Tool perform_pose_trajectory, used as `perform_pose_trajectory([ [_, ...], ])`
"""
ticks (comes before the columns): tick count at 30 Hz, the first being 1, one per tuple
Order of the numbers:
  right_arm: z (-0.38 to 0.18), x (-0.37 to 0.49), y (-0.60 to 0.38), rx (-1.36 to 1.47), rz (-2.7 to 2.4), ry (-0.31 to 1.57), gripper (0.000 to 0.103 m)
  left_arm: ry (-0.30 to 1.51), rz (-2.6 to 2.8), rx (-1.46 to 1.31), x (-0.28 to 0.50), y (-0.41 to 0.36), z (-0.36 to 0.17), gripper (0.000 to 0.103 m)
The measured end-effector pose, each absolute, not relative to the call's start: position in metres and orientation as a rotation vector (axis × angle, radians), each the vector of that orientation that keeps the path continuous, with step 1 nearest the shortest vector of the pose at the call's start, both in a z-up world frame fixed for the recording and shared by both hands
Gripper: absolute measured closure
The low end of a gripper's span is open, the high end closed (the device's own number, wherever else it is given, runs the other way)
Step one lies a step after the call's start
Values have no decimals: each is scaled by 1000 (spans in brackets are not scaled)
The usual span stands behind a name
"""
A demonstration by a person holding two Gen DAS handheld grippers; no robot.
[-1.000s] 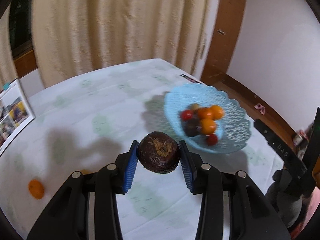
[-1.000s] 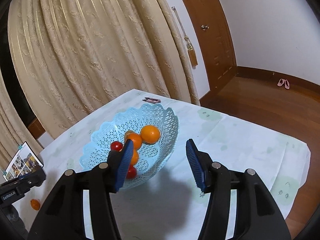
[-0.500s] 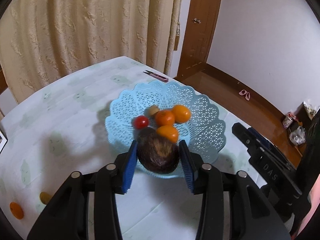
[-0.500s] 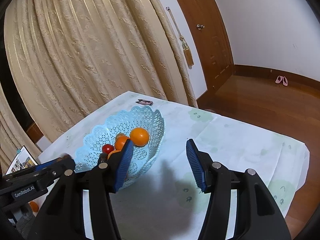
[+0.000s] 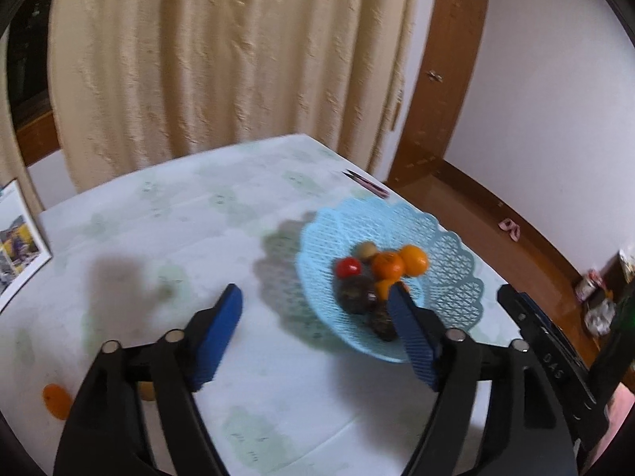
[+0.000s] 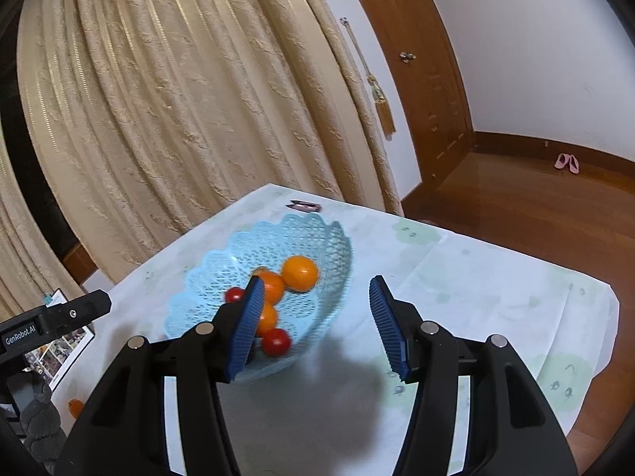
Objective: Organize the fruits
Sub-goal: 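Lower the dark brown fruit into the basket and open the left gripper, then grasp the small orange with the left gripper while the right moves toward the yellow fruit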
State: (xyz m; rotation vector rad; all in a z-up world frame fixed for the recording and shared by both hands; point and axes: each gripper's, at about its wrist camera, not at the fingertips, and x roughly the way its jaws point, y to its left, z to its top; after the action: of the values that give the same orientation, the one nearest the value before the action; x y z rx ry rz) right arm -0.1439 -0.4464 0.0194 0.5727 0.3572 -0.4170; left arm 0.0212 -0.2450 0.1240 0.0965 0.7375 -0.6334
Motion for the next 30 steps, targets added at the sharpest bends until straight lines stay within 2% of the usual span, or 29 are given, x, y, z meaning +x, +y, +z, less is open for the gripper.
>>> perform_pose_trajectory([
  [9, 36, -132, -410, 521, -341, 352, 44, 710, -507, 40, 25, -175, 133, 25],
  [12, 39, -126, -394, 504, -307, 361, 44, 698, -466, 15, 24, -146, 136, 19],
  [18, 44, -113, -362, 466, -231, 386, 44, 680, -387, 7, 20, -102, 138, 18],
  [30, 43, -89, -303, 384, -93, 463, 40, 744, -230, -41, 27, -25, 108, 18],
])
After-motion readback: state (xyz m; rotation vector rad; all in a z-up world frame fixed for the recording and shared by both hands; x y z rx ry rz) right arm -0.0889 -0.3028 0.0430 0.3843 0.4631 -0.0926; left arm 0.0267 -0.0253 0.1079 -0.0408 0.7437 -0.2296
